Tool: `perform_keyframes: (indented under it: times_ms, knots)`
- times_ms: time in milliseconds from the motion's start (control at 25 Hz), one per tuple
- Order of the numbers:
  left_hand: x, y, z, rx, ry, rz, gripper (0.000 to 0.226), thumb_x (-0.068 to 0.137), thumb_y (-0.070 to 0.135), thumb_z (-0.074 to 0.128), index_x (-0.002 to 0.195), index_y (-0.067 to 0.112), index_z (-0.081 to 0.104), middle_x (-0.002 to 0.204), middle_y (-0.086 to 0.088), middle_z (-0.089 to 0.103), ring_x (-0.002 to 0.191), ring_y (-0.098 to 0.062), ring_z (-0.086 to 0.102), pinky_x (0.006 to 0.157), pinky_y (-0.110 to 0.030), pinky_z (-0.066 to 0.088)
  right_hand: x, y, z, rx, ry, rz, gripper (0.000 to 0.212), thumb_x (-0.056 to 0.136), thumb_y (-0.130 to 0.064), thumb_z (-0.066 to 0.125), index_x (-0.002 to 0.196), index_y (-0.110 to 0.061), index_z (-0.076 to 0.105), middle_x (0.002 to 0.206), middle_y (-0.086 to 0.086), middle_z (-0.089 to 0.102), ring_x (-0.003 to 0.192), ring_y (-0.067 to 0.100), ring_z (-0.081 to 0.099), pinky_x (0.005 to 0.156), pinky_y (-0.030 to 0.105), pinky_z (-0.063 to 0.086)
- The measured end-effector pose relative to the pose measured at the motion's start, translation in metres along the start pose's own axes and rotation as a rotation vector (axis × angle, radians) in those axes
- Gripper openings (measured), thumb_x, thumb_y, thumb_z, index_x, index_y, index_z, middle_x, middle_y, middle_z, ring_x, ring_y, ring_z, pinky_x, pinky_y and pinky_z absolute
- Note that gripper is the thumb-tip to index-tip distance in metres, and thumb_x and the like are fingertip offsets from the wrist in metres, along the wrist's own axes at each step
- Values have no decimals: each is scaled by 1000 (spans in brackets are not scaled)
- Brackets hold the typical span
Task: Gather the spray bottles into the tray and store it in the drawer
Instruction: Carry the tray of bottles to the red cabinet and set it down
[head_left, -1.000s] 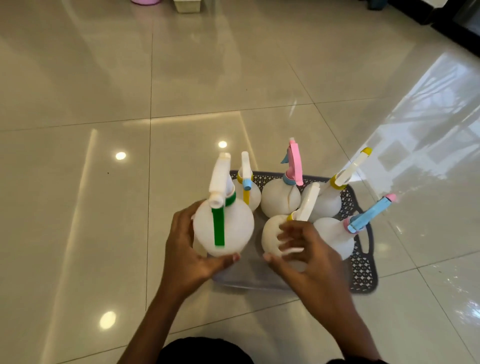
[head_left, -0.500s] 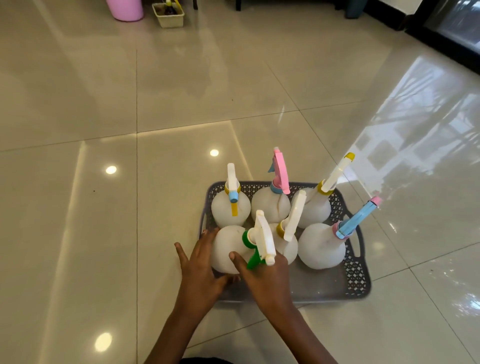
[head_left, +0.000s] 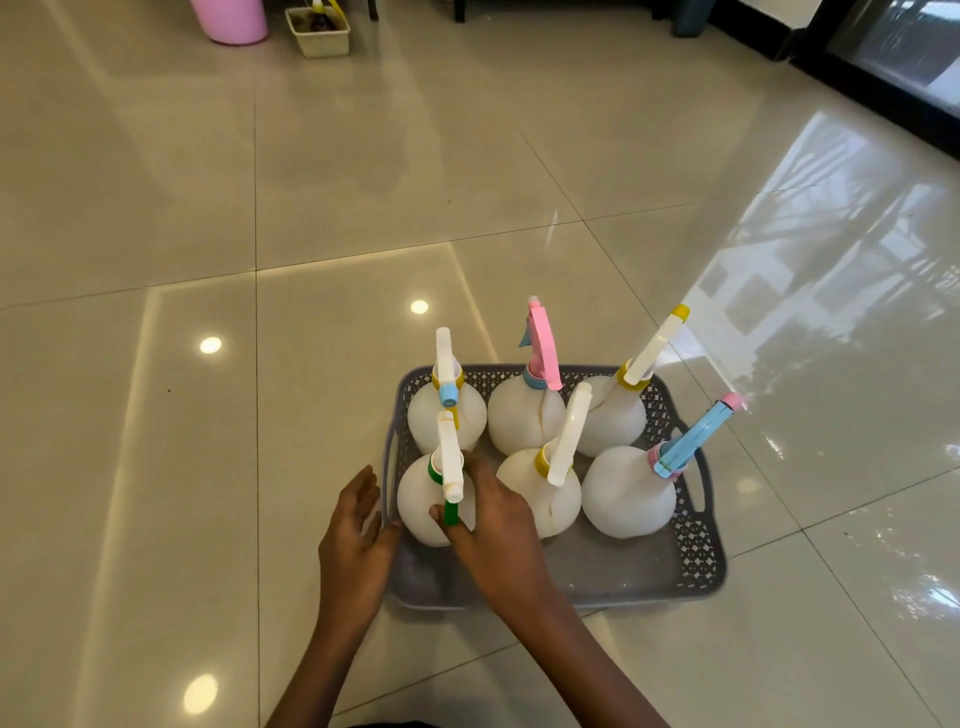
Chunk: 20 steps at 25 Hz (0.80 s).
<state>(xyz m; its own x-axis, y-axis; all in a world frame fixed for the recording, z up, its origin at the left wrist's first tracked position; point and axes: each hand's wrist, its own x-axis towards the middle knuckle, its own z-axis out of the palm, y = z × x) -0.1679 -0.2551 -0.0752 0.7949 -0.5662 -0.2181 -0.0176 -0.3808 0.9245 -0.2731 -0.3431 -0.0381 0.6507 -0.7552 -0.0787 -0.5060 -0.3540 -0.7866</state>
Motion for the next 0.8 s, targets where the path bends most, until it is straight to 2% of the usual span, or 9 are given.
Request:
perform_keyframes:
  times_ms: [80, 160, 200, 280, 400, 480, 560, 680, 800]
  knots:
    - [2, 1, 3, 42, -23, -53, 44, 86, 2, 58, 127, 14, 53, 117, -7, 62, 103, -17, 56, 88, -27, 44, -13, 0, -18, 2, 0, -4, 45, 85, -25, 63, 128, -27, 49, 123, -9, 62, 112, 10, 59, 90, 13, 43]
    - [3, 2, 1, 62, -39, -60, 38, 86, 2, 58, 122, 14, 57, 106, -4, 63, 99, -19, 58, 84, -26, 44, -35, 1, -50, 72, 80, -53, 27, 81, -25, 66, 106, -34, 61, 97, -23, 69, 92, 0, 66, 82, 9, 50]
    - [4, 4, 0, 65, -32, -60, 37, 85, 2, 59, 121, 14, 59, 104, -3, 64, 99, -19, 58, 84, -26, 45, -45, 4, -69, 105, 162, -67, 20, 78, -21, 68, 95, -32, 65, 85, -27, 70, 80, -4, 66, 74, 6, 50]
    - [6, 7, 0, 79, 1, -59, 33, 83, 5, 62, 115, 14, 62, 100, -3, 66, 95, -19, 60, 84, -28, 47, -55, 24, -103, 119, 430, -28, 15, 74, -12, 70, 81, -25, 69, 82, -24, 68, 66, -5, 64, 64, 3, 47]
    - [15, 13, 1, 117, 79, -44, 19, 83, 9, 63, 101, 11, 68, 90, -5, 68, 86, -19, 61, 77, -27, 44, -36, 68, -140, -30, 807, 155, 12, 79, -16, 62, 90, -12, 66, 79, -16, 67, 69, 2, 63, 61, 7, 43]
    - [23, 17, 1, 148, 96, -37, 11, 85, 14, 63, 91, 7, 68, 84, -8, 69, 81, -22, 61, 73, -28, 41, -15, 104, -151, -128, 720, 356, 30, 86, -28, 62, 105, -6, 59, 93, 1, 66, 78, 19, 62, 64, 22, 42]
    - [31, 19, 3, 201, 80, -17, 16, 86, 19, 63, 84, 3, 66, 79, -13, 68, 77, -27, 61, 69, -29, 40, 1, 132, -149, -169, 485, 462, 31, 92, -31, 54, 100, -1, 58, 89, 14, 64, 77, 27, 58, 62, 26, 38]
    - [37, 23, 8, 282, 70, 35, 24, 89, 20, 59, 74, 1, 56, 71, -13, 59, 70, -28, 53, 57, -31, 33, 10, 145, -140, -182, 408, 406, 31, 96, -21, 45, 68, -8, 46, 60, 2, 49, 68, 30, 51, 49, 28, 25]
    - [33, 30, 12, 306, 92, 90, 27, 91, 19, 55, 72, -1, 51, 68, -15, 53, 66, -27, 47, 53, -31, 30, 6, 137, -144, -158, 462, 411, 31, 96, -16, 42, 67, -7, 41, 57, -3, 40, 66, 27, 44, 49, 22, 24]
